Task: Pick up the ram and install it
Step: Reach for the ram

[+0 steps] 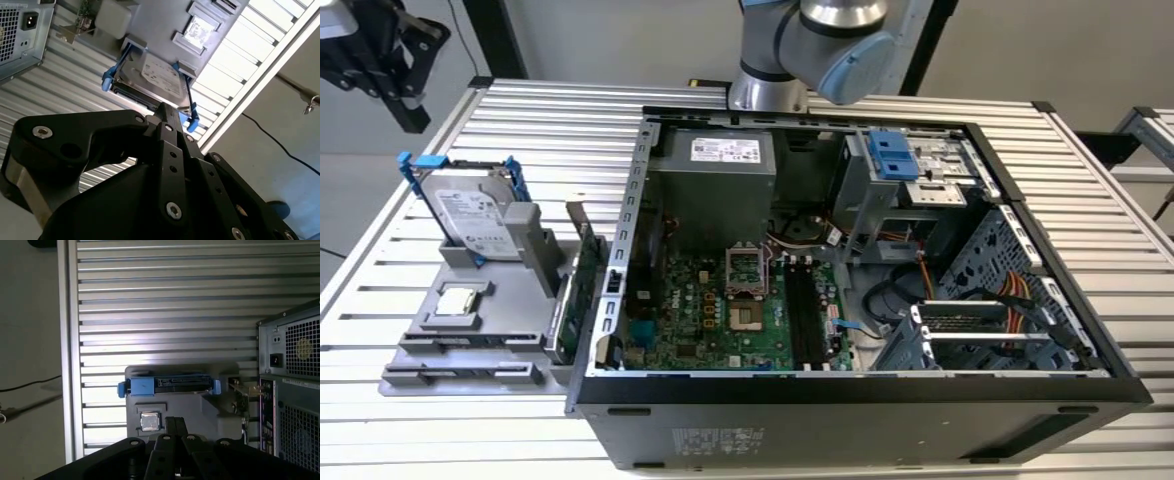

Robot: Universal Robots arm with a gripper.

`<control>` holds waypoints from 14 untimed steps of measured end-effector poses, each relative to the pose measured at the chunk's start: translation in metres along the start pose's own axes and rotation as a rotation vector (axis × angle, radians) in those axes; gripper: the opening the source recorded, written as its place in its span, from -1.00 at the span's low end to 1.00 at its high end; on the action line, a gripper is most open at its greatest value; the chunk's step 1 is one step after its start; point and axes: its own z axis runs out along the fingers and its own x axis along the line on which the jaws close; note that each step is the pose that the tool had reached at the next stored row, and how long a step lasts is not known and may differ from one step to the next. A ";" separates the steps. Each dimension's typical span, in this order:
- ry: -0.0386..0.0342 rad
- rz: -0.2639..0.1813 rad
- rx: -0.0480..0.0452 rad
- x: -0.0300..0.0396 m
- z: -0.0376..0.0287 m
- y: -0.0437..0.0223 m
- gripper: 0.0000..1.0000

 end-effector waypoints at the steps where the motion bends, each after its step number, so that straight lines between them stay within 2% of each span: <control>1: 0.0000 0.000 0.0000 0.0012 0.0000 -0.0001 -1.00; 14: 0.0000 -0.001 0.0000 0.0156 -0.0003 -0.0008 -1.00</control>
